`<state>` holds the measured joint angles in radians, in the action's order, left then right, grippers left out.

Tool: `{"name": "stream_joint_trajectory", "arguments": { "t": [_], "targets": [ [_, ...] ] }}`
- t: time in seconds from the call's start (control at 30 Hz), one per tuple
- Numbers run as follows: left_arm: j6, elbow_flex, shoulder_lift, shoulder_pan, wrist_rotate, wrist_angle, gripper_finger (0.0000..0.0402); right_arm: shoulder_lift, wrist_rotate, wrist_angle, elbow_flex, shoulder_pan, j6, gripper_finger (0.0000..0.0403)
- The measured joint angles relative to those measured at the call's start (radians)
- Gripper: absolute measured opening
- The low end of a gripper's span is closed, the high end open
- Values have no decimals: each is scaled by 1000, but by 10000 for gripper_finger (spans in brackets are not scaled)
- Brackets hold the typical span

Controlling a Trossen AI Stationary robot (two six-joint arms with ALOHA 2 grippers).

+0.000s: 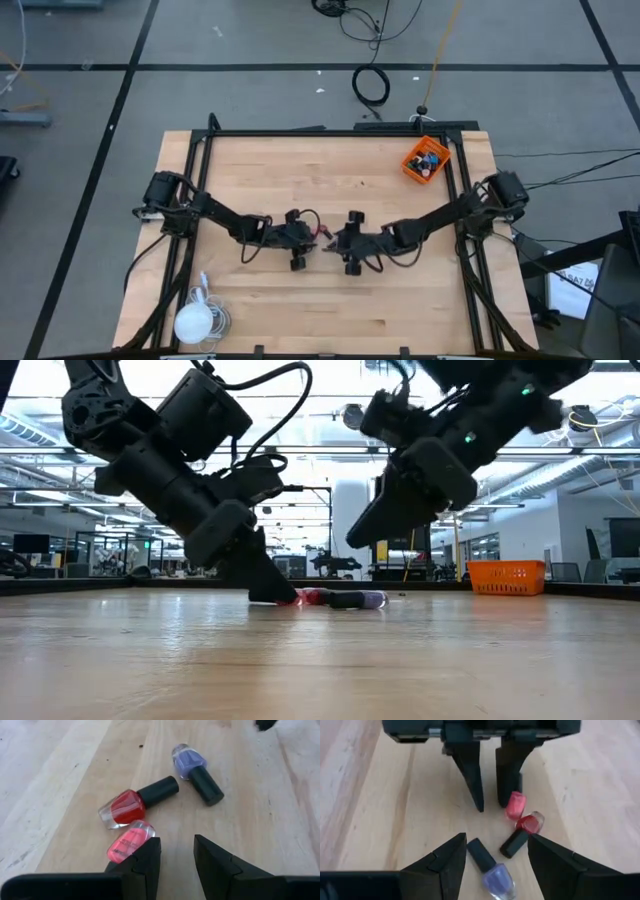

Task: Pick & Place Nail Polish
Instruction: Put the light purple nail polish bottle into the orange basket

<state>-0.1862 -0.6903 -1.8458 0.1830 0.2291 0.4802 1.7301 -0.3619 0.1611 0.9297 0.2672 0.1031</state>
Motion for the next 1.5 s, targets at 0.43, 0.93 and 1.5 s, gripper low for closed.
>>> {"name": "stream_joint_trajectory", "arguments": {
  "t": [0.43, 0.93, 1.5],
  "targets": [
    [7, 0, 0, -20, 0, -5, 115, 2, 297, 21, -68, -163, -139, 201],
    [8, 0, 0, -20, -1, 3, 115, 80, 338, 176, -124, -148, -155, 201],
    [5, 0, 0, -20, -2, 3, 115, 109, 338, 161, -123, -141, -62, 201]
  ]
}}
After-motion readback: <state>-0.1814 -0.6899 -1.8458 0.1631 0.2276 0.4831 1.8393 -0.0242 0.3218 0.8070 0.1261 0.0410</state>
